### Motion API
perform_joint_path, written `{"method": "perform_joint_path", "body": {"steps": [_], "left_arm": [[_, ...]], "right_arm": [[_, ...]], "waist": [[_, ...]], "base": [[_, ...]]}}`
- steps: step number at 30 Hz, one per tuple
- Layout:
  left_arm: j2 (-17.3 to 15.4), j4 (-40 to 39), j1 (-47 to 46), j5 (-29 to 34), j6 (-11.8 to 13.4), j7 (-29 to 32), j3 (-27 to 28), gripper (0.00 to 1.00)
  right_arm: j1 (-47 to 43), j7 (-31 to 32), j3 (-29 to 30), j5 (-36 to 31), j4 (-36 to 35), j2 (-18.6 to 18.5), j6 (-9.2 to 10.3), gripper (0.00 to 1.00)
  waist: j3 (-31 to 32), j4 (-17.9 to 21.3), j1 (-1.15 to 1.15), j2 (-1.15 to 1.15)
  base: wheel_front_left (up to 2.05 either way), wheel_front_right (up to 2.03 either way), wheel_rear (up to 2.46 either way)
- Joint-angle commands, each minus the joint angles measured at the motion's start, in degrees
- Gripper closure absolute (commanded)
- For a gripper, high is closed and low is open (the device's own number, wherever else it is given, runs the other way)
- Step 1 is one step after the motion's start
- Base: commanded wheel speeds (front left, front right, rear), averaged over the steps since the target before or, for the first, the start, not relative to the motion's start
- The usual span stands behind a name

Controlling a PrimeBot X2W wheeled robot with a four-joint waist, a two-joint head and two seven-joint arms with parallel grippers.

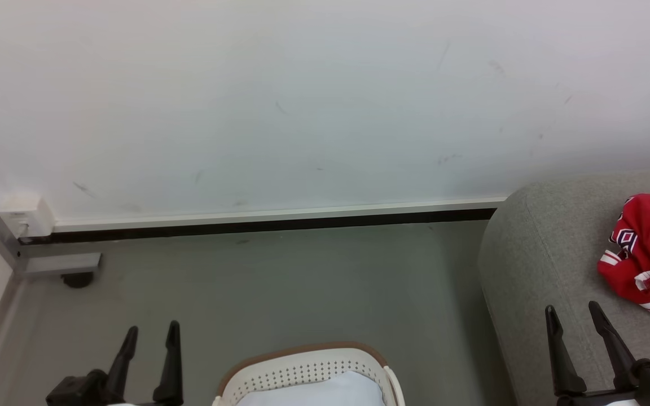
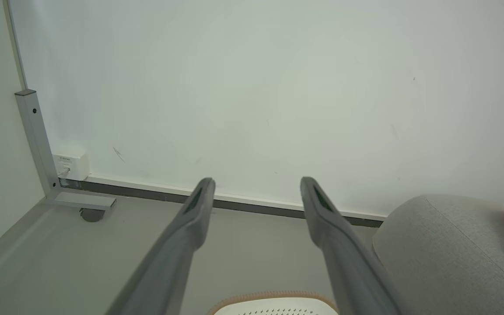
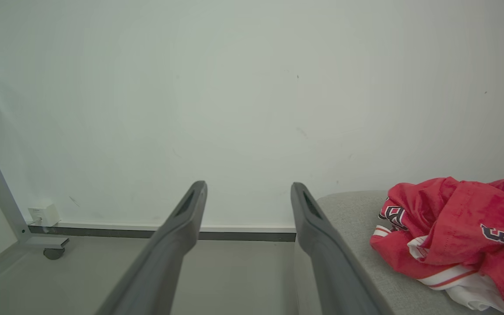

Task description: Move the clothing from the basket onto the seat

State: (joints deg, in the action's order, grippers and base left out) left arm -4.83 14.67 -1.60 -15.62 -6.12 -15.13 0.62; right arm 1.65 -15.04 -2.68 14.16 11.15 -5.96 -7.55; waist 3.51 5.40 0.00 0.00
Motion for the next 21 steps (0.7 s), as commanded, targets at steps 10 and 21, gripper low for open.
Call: {"method": "perform_joint_path", "body": {"steps": [10,21], "left_arm": [[0.97,1.11,-0.43,2.31,-1.04,-0.02,1.57,0.0],[1.29,2.08,-0.54,1.88,-1.16,0.02,1.33,1.0]], "right_arm": [[0.17,-0.17,-0.96,1.12,0.55,-0.42,0.13,0.0],[0.15,0.02,-1.7,0.82,0.95,0.36,0.0,1.0]], "waist": [[-0.03,0.35,0.0,0.0],[-0.08,0.17,0.0,0.0]], "base": [[0.0,0.0,0.0],[0.0,0.0,0.0]]}}
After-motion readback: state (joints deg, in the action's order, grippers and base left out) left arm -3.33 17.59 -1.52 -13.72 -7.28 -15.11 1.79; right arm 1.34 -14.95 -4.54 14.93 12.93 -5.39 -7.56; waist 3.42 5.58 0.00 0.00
